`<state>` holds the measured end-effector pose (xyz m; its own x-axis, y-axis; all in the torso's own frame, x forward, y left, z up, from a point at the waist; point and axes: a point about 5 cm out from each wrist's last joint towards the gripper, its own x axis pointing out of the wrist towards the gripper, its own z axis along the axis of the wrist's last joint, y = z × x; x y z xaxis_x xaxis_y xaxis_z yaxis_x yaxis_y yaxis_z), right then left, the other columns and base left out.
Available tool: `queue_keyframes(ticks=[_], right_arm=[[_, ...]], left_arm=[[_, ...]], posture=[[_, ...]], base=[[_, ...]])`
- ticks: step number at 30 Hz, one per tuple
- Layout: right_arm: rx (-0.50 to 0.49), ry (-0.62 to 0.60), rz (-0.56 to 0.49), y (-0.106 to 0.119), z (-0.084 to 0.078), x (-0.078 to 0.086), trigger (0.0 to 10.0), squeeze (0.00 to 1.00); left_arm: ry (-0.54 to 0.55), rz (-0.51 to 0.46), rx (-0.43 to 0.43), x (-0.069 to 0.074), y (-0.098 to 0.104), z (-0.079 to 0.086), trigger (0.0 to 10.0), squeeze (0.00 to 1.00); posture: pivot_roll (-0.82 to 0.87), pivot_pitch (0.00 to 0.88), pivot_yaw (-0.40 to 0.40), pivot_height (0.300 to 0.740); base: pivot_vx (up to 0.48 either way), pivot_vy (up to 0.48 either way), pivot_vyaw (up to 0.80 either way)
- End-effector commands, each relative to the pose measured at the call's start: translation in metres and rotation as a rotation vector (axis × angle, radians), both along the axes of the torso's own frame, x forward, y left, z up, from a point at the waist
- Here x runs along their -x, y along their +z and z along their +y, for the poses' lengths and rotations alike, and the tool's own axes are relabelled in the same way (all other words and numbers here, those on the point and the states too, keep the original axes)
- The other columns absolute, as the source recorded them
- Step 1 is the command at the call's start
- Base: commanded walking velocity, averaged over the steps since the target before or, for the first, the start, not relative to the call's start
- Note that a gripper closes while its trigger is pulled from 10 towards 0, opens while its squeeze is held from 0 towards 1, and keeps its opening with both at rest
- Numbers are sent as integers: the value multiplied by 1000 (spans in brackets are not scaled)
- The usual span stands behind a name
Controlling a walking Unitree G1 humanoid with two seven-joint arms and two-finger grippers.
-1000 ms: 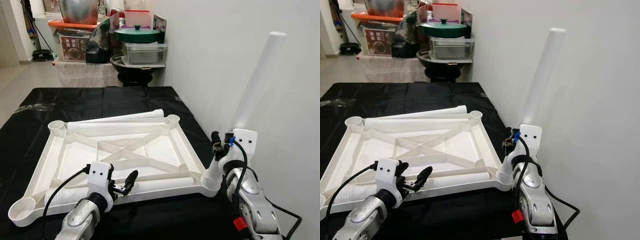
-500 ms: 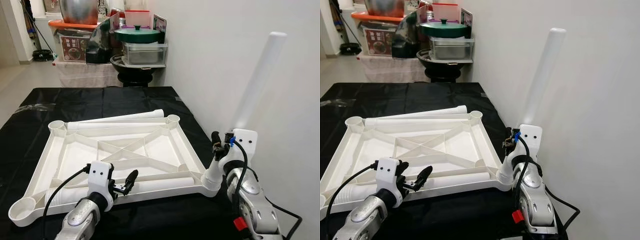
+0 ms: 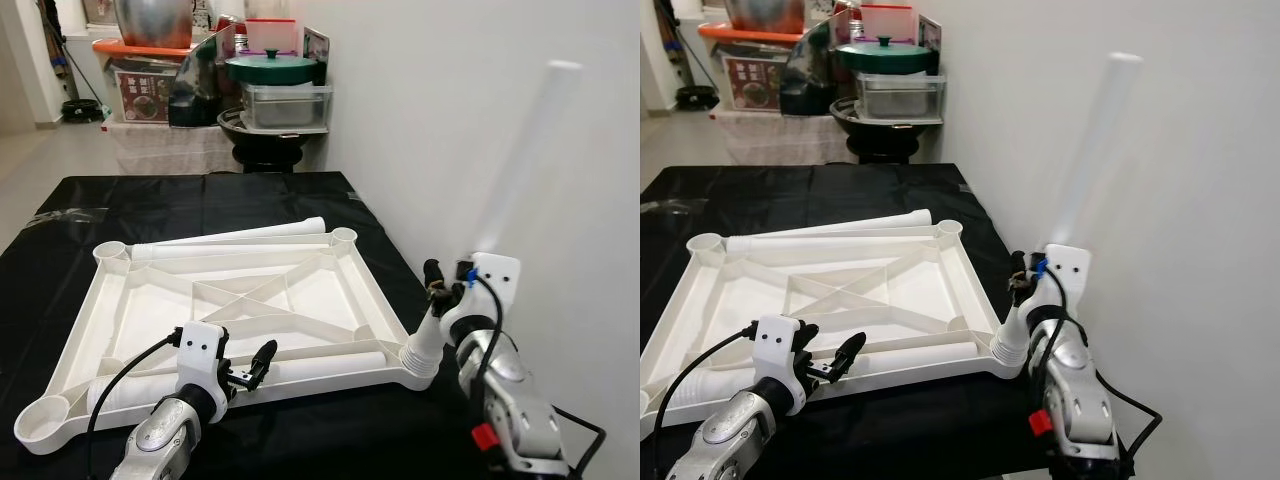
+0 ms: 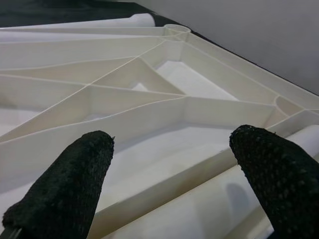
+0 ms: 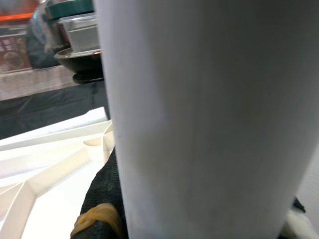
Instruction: Building children table
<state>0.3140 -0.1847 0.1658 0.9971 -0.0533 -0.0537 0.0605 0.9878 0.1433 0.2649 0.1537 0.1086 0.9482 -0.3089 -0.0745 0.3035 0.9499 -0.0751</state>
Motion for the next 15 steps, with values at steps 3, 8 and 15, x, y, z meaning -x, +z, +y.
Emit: queue_keyframes(ticks=[3, 8, 15], right_arm=[[5, -26, 201, -42, -13, 5, 10000, 0], [57, -2, 179, -40, -13, 3, 10000, 0], [30, 6, 210, -49, -9, 7, 10000, 0]], left_arm=[[-3, 4, -9, -1, -2, 0, 10000, 0], [-4, 5, -11, -1, -3, 1, 10000, 0], [-7, 8, -13, 0, -3, 0, 10000, 0]], posture=[[-1, 0, -45, 740], [0, 0, -45, 740], [2, 0, -44, 740]], base=[[0, 0, 0], [0, 0, 0], [0, 0, 0]])
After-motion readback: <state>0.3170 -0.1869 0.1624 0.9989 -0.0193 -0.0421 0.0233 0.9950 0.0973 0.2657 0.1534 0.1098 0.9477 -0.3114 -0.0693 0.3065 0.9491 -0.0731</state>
